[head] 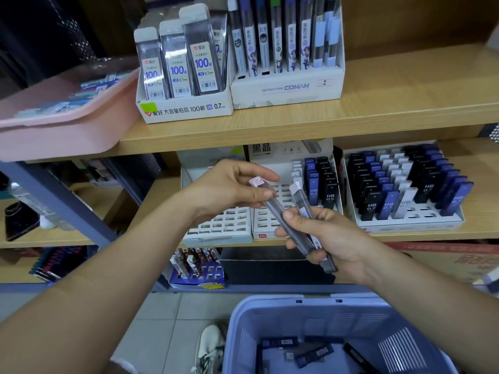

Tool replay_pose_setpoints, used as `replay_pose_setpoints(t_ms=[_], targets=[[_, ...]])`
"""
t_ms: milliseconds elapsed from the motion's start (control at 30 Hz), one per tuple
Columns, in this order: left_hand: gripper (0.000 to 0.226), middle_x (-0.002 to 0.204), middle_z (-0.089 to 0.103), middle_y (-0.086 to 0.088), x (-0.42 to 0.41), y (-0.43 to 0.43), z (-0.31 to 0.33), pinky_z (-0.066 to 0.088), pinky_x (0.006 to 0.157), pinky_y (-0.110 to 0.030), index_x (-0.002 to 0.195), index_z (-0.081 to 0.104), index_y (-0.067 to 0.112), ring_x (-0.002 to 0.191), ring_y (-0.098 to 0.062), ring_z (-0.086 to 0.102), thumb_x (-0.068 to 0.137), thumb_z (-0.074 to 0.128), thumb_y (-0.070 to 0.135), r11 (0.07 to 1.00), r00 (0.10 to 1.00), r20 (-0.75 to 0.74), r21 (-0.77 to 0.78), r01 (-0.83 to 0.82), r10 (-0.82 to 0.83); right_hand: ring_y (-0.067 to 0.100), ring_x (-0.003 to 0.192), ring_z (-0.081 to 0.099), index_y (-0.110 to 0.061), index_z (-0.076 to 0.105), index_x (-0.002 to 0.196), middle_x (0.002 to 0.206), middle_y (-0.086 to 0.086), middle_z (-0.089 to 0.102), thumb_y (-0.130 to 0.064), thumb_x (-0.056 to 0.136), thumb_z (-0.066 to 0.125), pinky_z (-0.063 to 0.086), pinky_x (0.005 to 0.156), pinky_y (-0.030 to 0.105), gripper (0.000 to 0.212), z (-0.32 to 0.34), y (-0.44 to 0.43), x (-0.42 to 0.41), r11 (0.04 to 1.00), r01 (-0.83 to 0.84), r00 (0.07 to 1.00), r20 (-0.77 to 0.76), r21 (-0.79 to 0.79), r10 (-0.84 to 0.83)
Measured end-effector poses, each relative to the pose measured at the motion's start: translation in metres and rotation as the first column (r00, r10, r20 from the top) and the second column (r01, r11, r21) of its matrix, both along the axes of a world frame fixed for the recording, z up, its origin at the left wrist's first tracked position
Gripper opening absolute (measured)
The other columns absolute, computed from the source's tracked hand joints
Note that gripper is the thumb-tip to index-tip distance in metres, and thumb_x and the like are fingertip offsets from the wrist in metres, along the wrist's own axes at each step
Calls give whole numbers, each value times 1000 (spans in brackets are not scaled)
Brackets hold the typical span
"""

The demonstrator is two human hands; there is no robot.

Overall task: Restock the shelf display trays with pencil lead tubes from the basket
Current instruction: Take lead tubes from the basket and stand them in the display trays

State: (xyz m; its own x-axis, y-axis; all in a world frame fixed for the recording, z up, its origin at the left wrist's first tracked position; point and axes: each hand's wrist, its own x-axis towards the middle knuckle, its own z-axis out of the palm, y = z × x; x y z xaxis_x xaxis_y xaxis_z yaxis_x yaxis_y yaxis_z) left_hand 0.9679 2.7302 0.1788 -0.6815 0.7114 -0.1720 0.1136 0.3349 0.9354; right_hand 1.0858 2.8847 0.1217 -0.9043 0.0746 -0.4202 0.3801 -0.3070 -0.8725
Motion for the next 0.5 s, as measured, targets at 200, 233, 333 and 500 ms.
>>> replay_pose_setpoints(t_ms=[200,233,333,500], targets=[[14,68,70,-7,-9,-14,3,55,58,-18,78,71,9,57,-10,63,69,70,21,996,995,-12,1,-94,94,9,48,45,-14,67,91,79,10,70,-35,86,64,25,32,12,22,0,1,0,982,-39,999,5,-183,41],[16,65,69,-6,-11,-15,2,53,56,-17,76,71,9,55,-9,61,70,70,25,993,991,-57,-17,-120,119,9,49,45,-14,68,92,82,10,71,-35,83,65,25,32,12,23,0,1,0,984,-59,998,-3,-171,59],[21,69,70,-7,-15,-19,-1,54,58,-18,87,71,5,56,-10,63,83,63,24,989,987,-77,-42,-144,141,8,51,45,-14,66,94,87,12,73,-27,84,65,25,34,12,17,-2,2,1,988,-84,996,6,-132,85],[23,79,72,-9,-15,-26,-1,57,65,-19,104,68,7,67,-14,69,81,68,9,993,994,-22,-28,-111,110,9,49,45,-14,63,103,91,13,75,-26,88,64,24,35,14,18,-10,-4,-3,995,-36,998,41,-88,40]])
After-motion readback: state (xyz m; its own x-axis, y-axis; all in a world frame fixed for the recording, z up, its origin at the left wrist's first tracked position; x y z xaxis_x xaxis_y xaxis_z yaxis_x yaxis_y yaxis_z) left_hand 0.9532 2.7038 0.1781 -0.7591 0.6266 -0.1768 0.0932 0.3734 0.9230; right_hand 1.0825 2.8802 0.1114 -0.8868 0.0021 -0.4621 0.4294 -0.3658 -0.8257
